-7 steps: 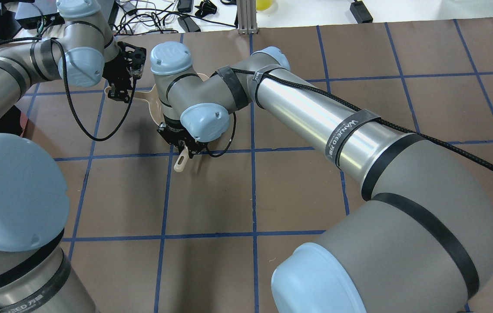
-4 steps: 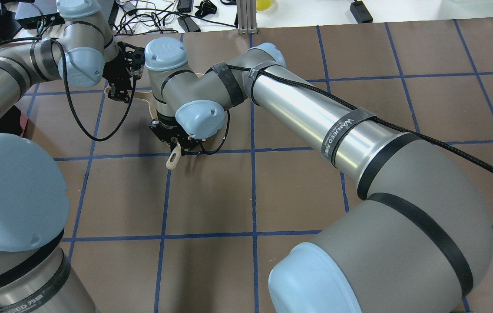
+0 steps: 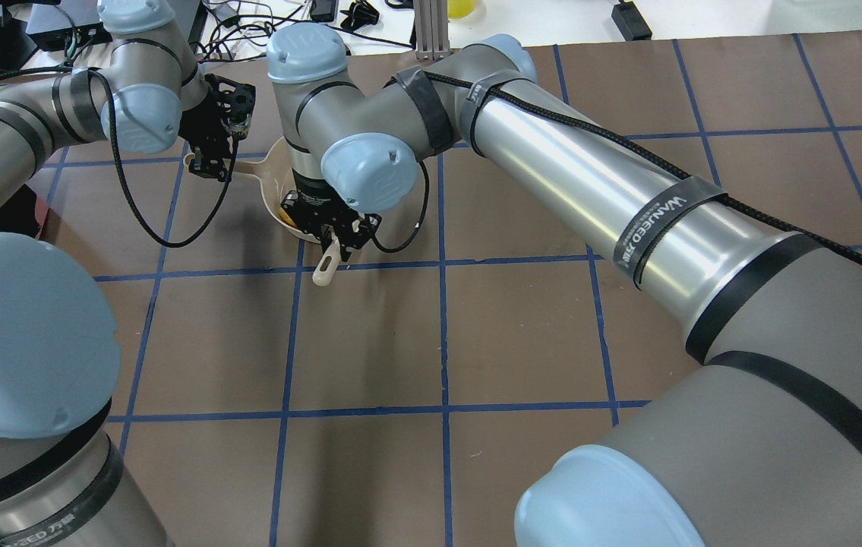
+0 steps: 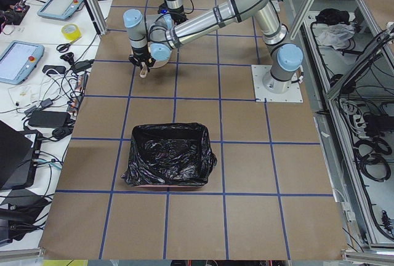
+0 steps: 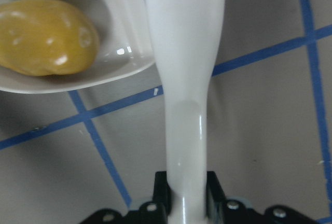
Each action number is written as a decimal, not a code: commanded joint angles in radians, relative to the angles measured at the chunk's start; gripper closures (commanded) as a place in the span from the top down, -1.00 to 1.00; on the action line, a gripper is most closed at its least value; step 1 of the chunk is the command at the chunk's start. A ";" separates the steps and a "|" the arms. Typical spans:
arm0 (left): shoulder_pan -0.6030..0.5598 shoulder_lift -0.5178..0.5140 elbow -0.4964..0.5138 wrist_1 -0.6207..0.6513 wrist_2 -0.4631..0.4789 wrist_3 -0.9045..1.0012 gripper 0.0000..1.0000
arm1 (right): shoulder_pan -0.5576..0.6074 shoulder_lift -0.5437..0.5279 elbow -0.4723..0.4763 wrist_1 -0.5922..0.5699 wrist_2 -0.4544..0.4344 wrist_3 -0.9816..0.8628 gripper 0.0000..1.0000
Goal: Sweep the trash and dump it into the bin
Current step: 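Sweep the potato, sponge and curved piece into the dustpan with the right gripper, then carry the loaded dustpan to the bin with left gripper while right withdraws brush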
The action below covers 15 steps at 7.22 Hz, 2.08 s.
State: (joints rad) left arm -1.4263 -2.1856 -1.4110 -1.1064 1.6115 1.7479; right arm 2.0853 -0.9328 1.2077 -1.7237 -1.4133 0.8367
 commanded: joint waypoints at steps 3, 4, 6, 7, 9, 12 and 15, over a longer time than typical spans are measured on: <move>0.058 0.023 0.001 -0.021 -0.064 0.042 -1.00 | -0.267 -0.264 0.269 0.064 -0.134 -0.394 -1.00; 0.087 0.035 0.018 -0.065 -0.080 0.067 -1.00 | -0.345 -0.343 0.344 0.064 -0.141 -0.521 -1.00; 0.223 0.073 0.081 -0.177 -0.074 0.261 -1.00 | -0.503 -0.411 0.441 0.065 -0.238 -0.652 -1.00; 0.304 0.081 0.146 -0.272 -0.081 0.339 -1.00 | -0.563 -0.414 0.464 0.082 -0.240 -0.712 -1.00; 0.436 0.052 0.242 -0.362 -0.081 0.502 -1.00 | -0.709 -0.381 0.483 0.067 -0.236 -0.905 -1.00; 0.573 0.060 0.340 -0.403 -0.070 0.541 -1.00 | -0.752 -0.331 0.489 -0.035 -0.253 -1.004 -1.00; 0.663 0.030 0.509 -0.564 -0.041 0.542 -1.00 | -0.778 -0.316 0.500 -0.071 -0.320 -1.044 -1.00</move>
State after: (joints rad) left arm -0.8059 -2.1435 -0.9559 -1.6302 1.5600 2.2894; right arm 1.3150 -1.2536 1.7031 -1.7882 -1.7239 -0.1972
